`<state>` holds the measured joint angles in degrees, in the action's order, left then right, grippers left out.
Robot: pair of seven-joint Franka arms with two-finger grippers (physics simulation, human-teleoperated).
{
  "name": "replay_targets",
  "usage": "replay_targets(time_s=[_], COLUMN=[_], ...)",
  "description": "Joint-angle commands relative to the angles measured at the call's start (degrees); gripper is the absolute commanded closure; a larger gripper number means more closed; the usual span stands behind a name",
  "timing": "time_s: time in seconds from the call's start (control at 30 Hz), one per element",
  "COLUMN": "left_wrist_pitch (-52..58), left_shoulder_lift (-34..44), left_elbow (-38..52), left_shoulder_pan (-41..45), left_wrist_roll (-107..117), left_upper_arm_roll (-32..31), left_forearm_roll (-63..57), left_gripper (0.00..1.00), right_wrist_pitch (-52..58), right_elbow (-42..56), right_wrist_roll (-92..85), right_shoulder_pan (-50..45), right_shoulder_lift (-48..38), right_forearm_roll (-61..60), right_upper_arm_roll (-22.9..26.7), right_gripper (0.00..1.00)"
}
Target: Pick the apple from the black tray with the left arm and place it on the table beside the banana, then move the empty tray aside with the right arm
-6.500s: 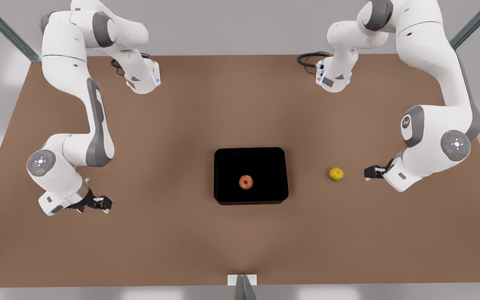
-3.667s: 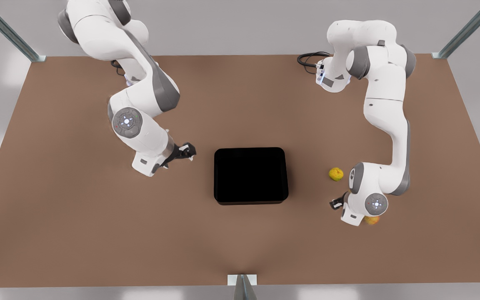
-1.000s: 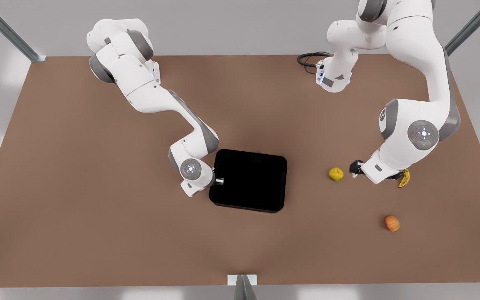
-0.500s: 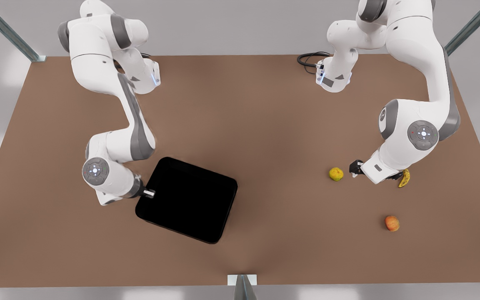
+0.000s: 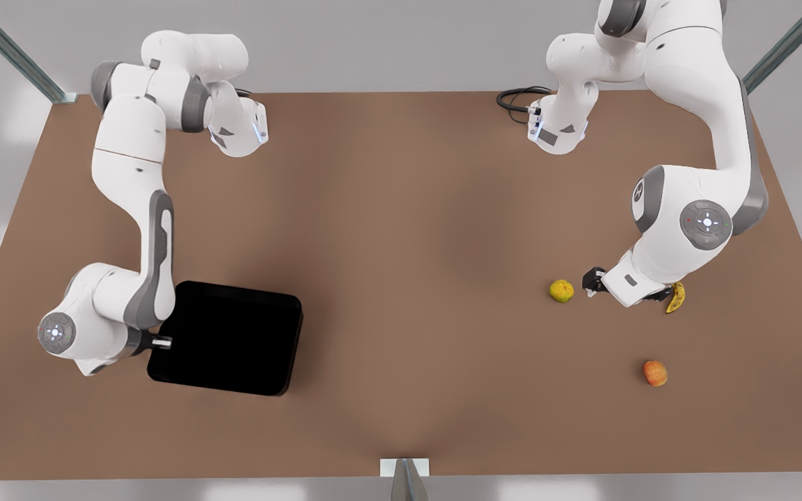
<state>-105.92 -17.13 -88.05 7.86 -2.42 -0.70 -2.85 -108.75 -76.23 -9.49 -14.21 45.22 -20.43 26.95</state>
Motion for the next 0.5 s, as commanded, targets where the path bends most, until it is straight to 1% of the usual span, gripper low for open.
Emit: replay_targets(time_s=[0.0,0.03,0.07,0.1,0.13,0.23,0.3,0.33,0.37,0.4,0.43,0.47], left_wrist_pitch=[0.0,0.1,0.2,0.3,0.4,2.5,2.6,2.6,2.6,2.6,2.6,2.6], left_shoulder_lift=[0.1,0.2,0.2,0.1,0.2,0.3,0.4,0.4,0.4,0.4,0.4,0.4], left_elbow=[0.0,0.3,0.4,1.4,1.3,1.6,1.6,1.6,1.6,1.6,1.6,1.6], left_shoulder_pan=[0.0,-0.5,-1.4,-1.6,-1.7,-1.4,-1.4,-1.4,-1.4,-1.4,-1.4,-1.4], left_wrist_roll=[0.0,-0.5,-0.4,0.0,0.0,1.6,2.6,2.6,2.6,2.7,2.8,3.4], left_upper_arm_roll=[0.0,0.3,0.6,0.4,0.4,0.2,0.1,0.1,0.0,0.0,0.0,-0.1], left_forearm_roll=[-0.1,0.1,0.4,0.5,0.5,0.5,0.5,0.5,0.4,0.4,0.4,0.4], left_gripper=[0.0,0.0,0.0,0.0,0.0,0.0,0.0,0.0,0.0,0.0,0.0,0.0], right_wrist_pitch=[-3.8,-3.8,-3.8,-3.8,-3.9,-3.7,-1.5,3.3,7.8,8.8,13.2,15.8], right_elbow=[0.0,0.0,0.0,0.0,0.1,1.4,2.2,3.0,4.7,4.6,4.4,4.2], right_wrist_roll=[-35.5,-35.5,-35.4,-35.1,-34.5,-33.5,-29.8,-25.5,-20.8,-13.7,-8.4,-8.0], right_shoulder_pan=[0.3,0.3,0.2,0.2,0.2,-0.6,-1.3,-2.6,-2.1,2.6,9.4,17.0], right_shoulder_lift=[0.5,0.6,1.0,0.9,0.9,-1.0,-7.9,-13.0,-17.3,-22.9,-26.2,-26.8], right_forearm_roll=[-0.4,-0.4,-0.4,-0.4,-0.5,-1.3,-1.0,2.1,7.1,15.9,24.2,25.0], right_upper_arm_roll=[0.0,0.0,0.0,0.0,0.1,1.0,-0.6,-0.8,-4.7,-16.3,-27.5,-33.9], right_gripper=[0.94,0.91,0.79,0.56,0.0,0.0,0.0,0.0,0.0,0.0,0.0,0.0])
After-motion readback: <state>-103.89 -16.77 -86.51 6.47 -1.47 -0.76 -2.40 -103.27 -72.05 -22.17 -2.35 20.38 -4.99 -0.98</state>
